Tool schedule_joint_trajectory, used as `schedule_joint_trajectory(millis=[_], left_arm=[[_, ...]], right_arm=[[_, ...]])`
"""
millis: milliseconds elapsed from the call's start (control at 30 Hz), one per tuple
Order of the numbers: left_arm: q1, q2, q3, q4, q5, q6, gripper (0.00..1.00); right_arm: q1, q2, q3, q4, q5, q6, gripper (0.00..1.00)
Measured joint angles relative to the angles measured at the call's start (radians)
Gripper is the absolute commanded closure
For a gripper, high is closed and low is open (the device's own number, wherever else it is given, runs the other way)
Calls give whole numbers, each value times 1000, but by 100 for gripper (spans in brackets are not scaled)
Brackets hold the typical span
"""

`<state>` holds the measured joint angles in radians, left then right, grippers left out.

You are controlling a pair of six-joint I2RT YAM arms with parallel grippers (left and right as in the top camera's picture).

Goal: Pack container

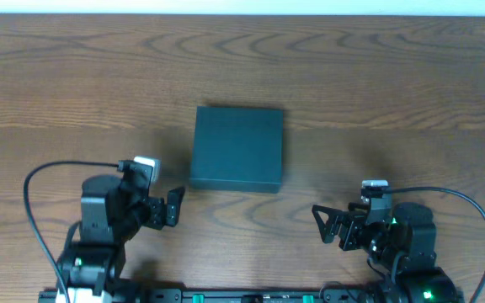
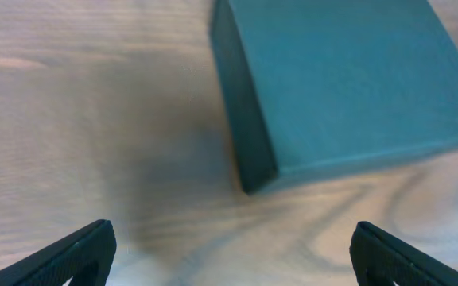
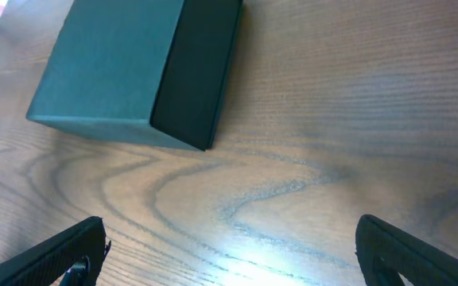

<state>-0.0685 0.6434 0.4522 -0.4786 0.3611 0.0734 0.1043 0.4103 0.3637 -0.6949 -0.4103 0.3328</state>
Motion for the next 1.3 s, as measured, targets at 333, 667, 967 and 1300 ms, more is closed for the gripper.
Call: schedule_joint_trajectory(millis=[333,667,967,1300], left_arm=[[0,-354,-332,245,-121,-142,5],[-1,-515,-368,306,-154,-218,5],[-1,-629,-368,306,-155,-231,5],[-1,-629,-368,306,-155,-231,5]], right_arm=[[0,0,-1,0,0,0,1],[0,0,-3,0,0,0,1],[0,0,-3,0,0,0,1],[0,0,-3,0,0,0,1]])
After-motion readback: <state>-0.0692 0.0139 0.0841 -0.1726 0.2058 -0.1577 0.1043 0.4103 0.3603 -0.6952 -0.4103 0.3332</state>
